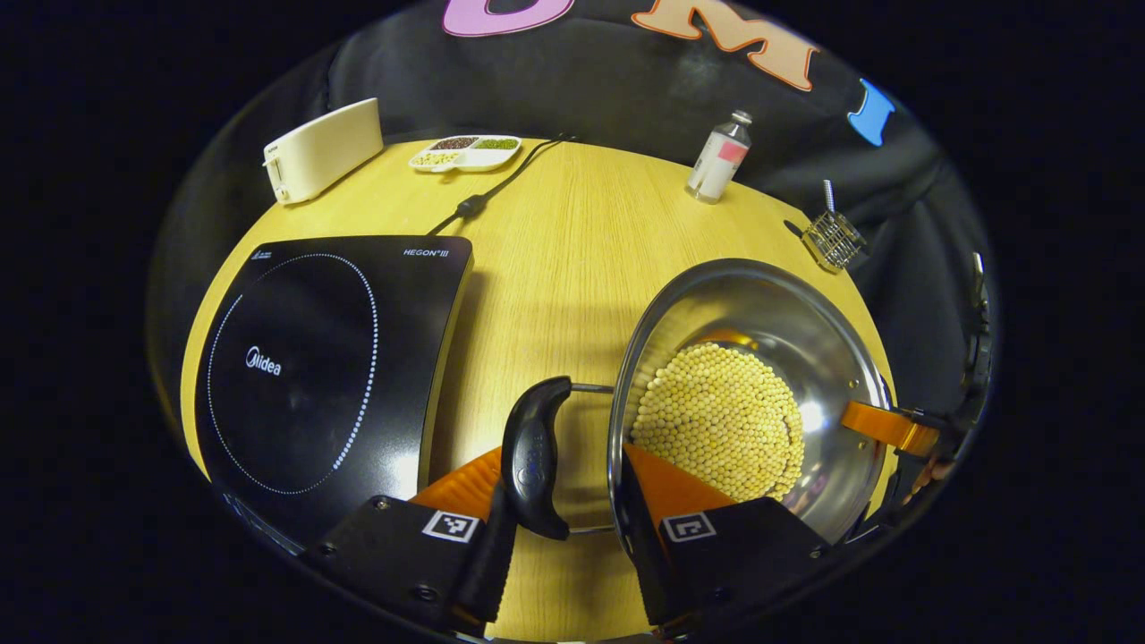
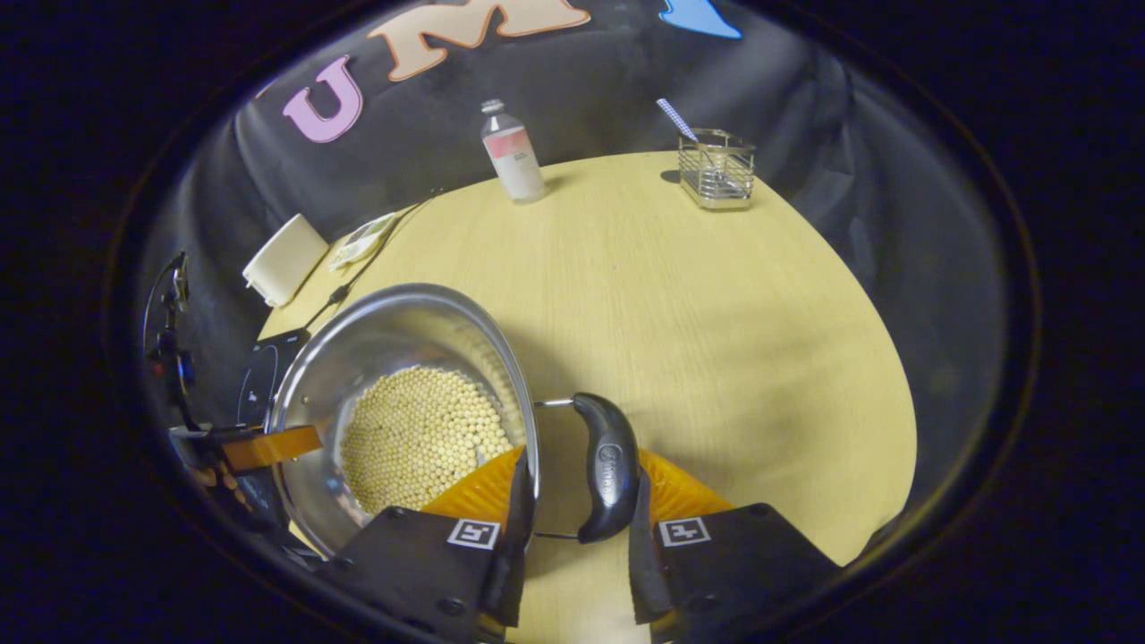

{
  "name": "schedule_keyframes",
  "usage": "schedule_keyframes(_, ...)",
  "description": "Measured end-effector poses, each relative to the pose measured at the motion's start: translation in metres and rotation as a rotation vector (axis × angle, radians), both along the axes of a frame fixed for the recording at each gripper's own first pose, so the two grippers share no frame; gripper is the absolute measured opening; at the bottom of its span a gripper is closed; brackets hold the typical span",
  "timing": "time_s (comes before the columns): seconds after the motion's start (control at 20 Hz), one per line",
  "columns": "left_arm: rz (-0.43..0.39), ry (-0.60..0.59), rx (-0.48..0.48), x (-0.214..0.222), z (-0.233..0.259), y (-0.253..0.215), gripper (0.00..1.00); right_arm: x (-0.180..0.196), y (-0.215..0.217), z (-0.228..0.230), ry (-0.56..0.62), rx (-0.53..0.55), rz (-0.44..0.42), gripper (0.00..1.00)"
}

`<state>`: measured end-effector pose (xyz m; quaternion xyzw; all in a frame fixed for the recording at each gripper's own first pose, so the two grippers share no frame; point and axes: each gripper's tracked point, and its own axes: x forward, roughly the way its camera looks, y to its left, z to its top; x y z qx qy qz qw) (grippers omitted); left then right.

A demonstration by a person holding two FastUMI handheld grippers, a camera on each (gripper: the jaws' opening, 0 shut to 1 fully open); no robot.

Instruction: First push the handle of the pot to place it horizontally, then grasp the pot with both hands and set it on the induction cooktop.

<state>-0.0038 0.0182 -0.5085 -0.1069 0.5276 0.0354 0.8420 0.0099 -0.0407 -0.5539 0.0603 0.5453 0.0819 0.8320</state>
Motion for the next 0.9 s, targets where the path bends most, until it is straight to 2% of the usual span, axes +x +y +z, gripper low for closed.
schedule_keyframes(0.2,-0.01,-0.01,0.001,0.002,0.003,0.002,0.6,0.0,0.0,0.003,-0.007,0.001,-0.011,0.44)
schedule_keyframes(0.25,-0.013,-0.01,0.001,0.003,0.004,0.003,0.63,0.0,0.0,0.004,-0.006,0.0,-0.016,0.44)
schedule_keyframes(0.35,-0.02,-0.015,0.0,0.005,0.008,0.004,0.6,0.001,0.0,0.008,-0.01,0.0,-0.022,0.44)
schedule_keyframes(0.4,-0.022,-0.02,0.0,0.007,0.01,0.005,0.63,0.002,0.001,0.01,-0.014,0.0,-0.025,0.44)
schedule_keyframes(0.65,-0.031,-0.036,-0.009,0.012,0.027,0.01,0.6,0.003,0.006,0.031,-0.041,-0.007,-0.036,0.44)
schedule_keyframes(0.7,-0.032,-0.04,-0.009,0.013,0.03,0.013,0.63,0.004,0.008,0.035,-0.045,-0.008,-0.038,0.44)
schedule_keyframes(0.9,-0.039,-0.055,-0.019,0.018,0.044,0.023,0.62,0.008,0.02,0.052,-0.068,-0.021,-0.042,0.44)
